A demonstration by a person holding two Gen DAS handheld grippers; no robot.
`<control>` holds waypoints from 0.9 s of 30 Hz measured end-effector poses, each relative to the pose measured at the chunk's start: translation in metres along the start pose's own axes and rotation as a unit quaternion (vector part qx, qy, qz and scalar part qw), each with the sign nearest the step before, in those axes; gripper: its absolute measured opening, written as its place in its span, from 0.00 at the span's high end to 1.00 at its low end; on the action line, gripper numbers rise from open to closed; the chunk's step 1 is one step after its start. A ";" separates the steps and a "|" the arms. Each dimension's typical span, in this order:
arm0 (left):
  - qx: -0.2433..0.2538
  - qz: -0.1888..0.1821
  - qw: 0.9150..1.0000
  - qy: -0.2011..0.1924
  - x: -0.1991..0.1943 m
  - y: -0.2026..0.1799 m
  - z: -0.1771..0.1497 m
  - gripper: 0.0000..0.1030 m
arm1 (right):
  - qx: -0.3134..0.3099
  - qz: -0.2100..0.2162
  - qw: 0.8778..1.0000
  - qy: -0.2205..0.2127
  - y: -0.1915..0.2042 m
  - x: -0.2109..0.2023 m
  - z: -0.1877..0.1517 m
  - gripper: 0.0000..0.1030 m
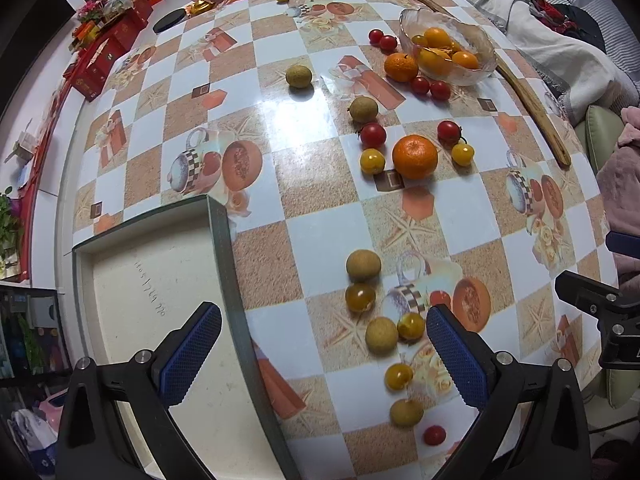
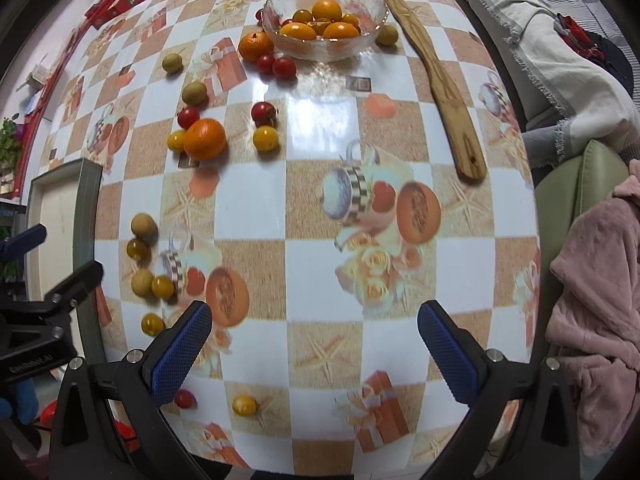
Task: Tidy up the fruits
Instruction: 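Move both grippers toward the row of small fruits on the table, then grasp the tan round fruit with the left gripper while the right grasps a yellow tomato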
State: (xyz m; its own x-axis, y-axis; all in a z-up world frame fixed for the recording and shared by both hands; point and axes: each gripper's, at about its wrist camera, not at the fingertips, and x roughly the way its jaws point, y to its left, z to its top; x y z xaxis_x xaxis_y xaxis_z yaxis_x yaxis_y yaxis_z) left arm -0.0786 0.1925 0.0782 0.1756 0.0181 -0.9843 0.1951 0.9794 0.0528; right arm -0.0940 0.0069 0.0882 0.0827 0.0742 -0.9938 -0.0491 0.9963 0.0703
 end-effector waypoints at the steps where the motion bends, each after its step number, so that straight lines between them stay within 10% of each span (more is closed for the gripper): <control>1: 0.000 0.000 1.000 0.000 0.003 -0.001 0.002 0.00 | 0.000 0.001 1.000 -0.001 -0.001 0.002 0.004 0.00; 13: 0.001 0.009 1.000 0.007 0.049 -0.011 0.022 0.11 | -0.020 0.023 0.999 -0.009 -0.002 0.036 0.053 0.05; 18: 0.004 0.015 1.000 0.015 0.062 -0.015 0.020 0.11 | -0.039 0.025 0.999 -0.003 0.007 0.060 0.069 0.27; 27: -0.017 0.006 1.000 0.021 0.070 -0.007 0.018 0.27 | -0.079 0.010 0.996 -0.036 0.030 0.075 0.089 0.37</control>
State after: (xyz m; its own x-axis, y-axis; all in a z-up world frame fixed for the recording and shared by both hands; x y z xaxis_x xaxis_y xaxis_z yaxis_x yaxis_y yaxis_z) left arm -0.0500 0.1831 0.0123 0.1359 0.0369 -0.9900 0.1598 0.9854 0.0587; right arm -0.0010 0.0464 0.0238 0.1504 0.1024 -0.9833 -0.2066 0.9759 0.0700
